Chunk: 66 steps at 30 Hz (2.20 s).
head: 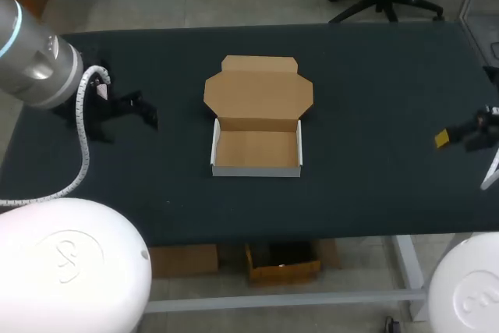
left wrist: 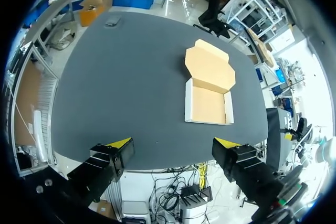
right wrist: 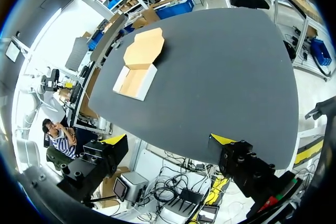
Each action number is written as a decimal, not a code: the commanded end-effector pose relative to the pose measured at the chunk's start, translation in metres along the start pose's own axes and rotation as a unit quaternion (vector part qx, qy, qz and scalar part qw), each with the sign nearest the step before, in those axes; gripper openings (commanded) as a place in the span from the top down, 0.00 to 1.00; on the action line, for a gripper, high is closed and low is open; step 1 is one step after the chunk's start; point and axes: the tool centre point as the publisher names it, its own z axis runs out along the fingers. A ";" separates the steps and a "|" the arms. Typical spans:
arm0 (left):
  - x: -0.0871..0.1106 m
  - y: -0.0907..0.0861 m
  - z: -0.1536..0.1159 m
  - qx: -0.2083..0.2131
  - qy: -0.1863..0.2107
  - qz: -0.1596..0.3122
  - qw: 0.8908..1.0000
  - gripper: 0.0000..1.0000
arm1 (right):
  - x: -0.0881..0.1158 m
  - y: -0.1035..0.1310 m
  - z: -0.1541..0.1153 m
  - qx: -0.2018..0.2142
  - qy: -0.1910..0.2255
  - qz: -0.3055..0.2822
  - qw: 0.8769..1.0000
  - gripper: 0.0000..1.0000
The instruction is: Assemble the packaging by folding the flat box into shape, placing the metal phone stand inside, and closing the box properly
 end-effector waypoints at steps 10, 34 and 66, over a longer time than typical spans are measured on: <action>0.001 -0.004 0.000 -0.003 -0.005 -0.012 1.000 0.00 | 0.002 0.006 -0.001 0.007 -0.005 0.003 1.000 0.00; -0.001 -0.018 0.016 -0.011 -0.024 -0.025 0.999 0.00 | 0.002 0.007 -0.001 0.009 -0.006 0.007 1.000 0.00; -0.007 -0.023 0.016 -0.021 -0.064 -0.057 0.996 0.00 | -0.006 0.014 -0.013 0.030 -0.058 0.031 0.997 0.00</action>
